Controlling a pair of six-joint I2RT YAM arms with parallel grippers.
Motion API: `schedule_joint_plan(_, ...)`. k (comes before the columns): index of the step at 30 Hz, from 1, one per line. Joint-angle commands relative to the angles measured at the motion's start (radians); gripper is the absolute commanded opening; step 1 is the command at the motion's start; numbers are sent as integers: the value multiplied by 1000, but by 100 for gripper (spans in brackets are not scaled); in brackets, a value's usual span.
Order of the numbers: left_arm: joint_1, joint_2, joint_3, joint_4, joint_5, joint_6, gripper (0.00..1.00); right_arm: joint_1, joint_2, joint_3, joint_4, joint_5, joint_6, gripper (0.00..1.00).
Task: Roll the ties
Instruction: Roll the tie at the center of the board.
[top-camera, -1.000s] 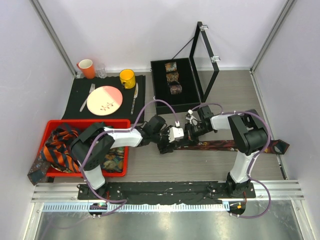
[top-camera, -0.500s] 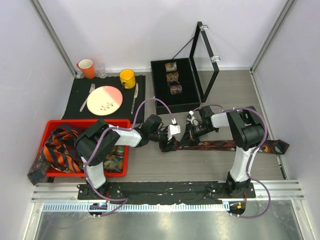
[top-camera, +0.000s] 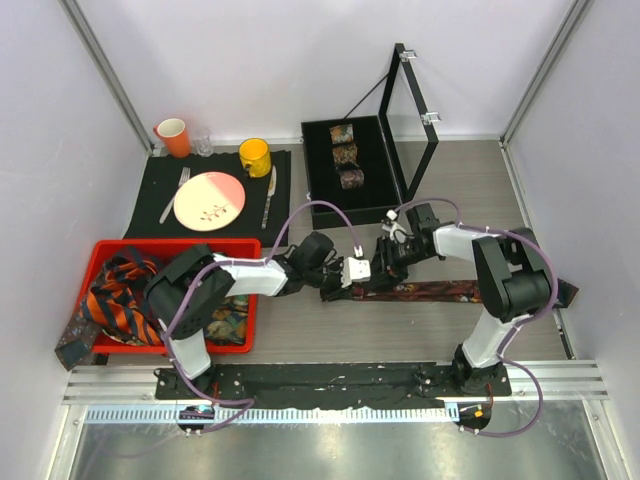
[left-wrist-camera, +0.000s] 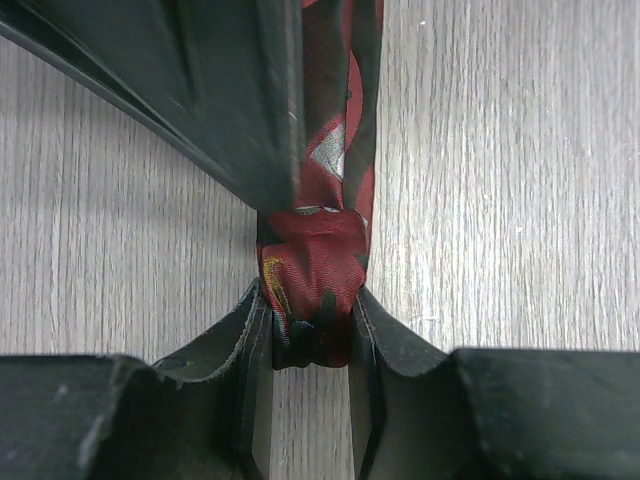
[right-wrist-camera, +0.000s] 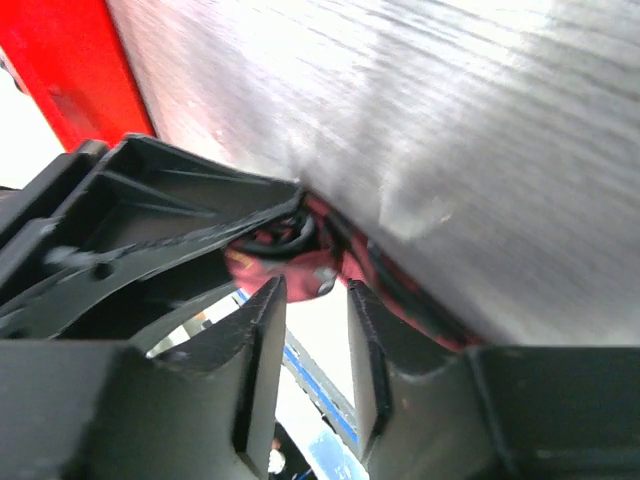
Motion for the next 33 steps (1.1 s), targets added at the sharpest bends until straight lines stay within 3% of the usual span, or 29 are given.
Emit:
schedule_joint_plan(1, -21, -5, 20, -174, -127, 45, 19, 14, -82, 1, -16, 41, 13, 40)
schedule_joint_plan(14, -50, 53, 95, -246, -187, 54, 19, 89, -4, 7, 66, 43, 101, 40)
schedule_joint_plan(17, -50, 61, 102, -254, -179, 50, 19, 89, 32, 4, 72, 52, 81, 29)
schedule_joint_plan(19, -50, 61, 104, -257, -173, 47, 20, 91, 58, 5, 64, 60, 39, 16)
schedule_joint_plan(21, -50, 61, 109, -272, -161, 47, 24, 81, 73, 8, 40, 87, 12, 1)
schedule_joint_plan(22, -50, 59, 109, -275, -158, 48, 26, 75, 88, 7, 32, 90, -2, 1)
schedule_joint_plan(28, -18, 36, 90, -233, -67, 5, 62, 18, 110, -6, -9, 173, -102, 1)
schedule_joint_plan(33, 14, -10, 30, -87, -1, -56, 71, -5, 118, -19, -31, 222, -145, 1)
